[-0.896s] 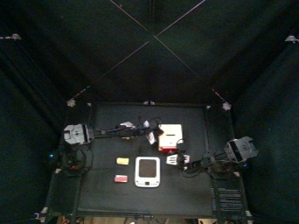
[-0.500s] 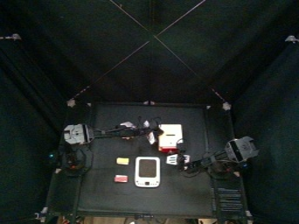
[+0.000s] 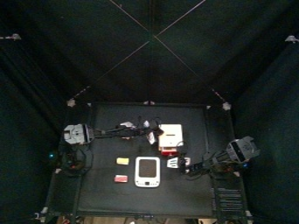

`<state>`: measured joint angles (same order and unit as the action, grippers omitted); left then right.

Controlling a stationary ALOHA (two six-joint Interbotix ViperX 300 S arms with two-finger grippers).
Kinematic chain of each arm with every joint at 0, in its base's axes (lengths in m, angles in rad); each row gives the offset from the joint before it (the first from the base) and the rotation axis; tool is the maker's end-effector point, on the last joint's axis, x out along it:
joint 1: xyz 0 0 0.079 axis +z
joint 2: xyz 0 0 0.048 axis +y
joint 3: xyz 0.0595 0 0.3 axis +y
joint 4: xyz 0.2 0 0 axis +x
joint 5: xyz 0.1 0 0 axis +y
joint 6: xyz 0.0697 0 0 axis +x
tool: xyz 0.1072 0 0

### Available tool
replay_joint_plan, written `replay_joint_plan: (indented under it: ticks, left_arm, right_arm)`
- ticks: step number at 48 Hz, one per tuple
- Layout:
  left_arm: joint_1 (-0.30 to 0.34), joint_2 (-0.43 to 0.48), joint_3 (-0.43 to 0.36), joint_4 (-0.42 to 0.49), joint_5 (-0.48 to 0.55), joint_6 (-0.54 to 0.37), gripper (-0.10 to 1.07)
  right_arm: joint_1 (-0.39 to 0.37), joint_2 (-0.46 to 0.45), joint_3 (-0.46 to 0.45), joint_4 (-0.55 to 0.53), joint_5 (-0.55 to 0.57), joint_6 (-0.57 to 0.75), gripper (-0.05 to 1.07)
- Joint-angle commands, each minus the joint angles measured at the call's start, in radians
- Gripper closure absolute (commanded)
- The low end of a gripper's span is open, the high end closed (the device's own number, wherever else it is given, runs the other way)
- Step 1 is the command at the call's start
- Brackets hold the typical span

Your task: Open drawer

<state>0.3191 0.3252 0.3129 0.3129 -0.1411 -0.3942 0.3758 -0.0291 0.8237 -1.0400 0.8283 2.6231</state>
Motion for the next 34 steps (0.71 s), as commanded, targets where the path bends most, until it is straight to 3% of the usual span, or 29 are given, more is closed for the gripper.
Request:
replay_joint_plan:
  ticks: [1, 34]
  left_arm:
    - [0.003, 0.0, -0.005, 0.002, 0.008, 0.002, 0.39]
    - [0.005, 0.0, -0.005, 0.003, 0.008, 0.002, 0.39]
  right_arm:
    - [0.023, -0.038, -0.02, 0.012, 0.002, 0.002, 0.46]
    - [0.084, -0.038, -0.043, 0.072, 0.002, -0.002, 0.46]
